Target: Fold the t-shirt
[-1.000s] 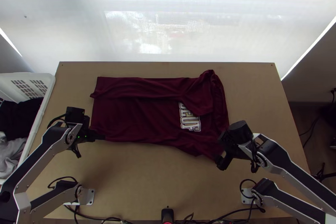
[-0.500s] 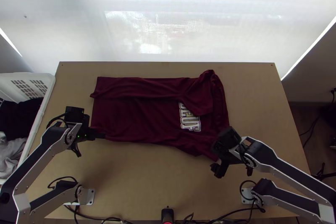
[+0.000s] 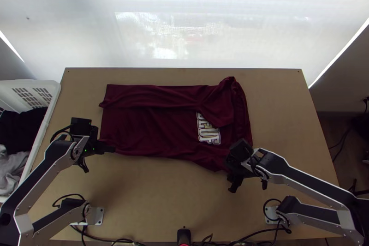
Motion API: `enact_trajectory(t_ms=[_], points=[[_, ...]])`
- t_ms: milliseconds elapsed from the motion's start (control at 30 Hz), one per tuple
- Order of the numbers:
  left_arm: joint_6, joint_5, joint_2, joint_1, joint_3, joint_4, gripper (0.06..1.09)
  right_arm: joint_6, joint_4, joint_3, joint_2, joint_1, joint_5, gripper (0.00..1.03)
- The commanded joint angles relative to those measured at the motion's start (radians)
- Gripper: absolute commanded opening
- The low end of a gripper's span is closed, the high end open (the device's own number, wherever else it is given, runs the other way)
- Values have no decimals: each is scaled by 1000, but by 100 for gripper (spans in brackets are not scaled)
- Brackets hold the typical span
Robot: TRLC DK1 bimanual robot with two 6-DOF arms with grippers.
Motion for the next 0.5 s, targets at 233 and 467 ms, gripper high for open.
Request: enact_trajectory(t_ms=[233,467], points=[[12,5,-6,14,14,11,9,-17,25,55,-8,-57,38,3],[16,5,-9,39,62,21,9,-84,0,201,0,-189,38,3]])
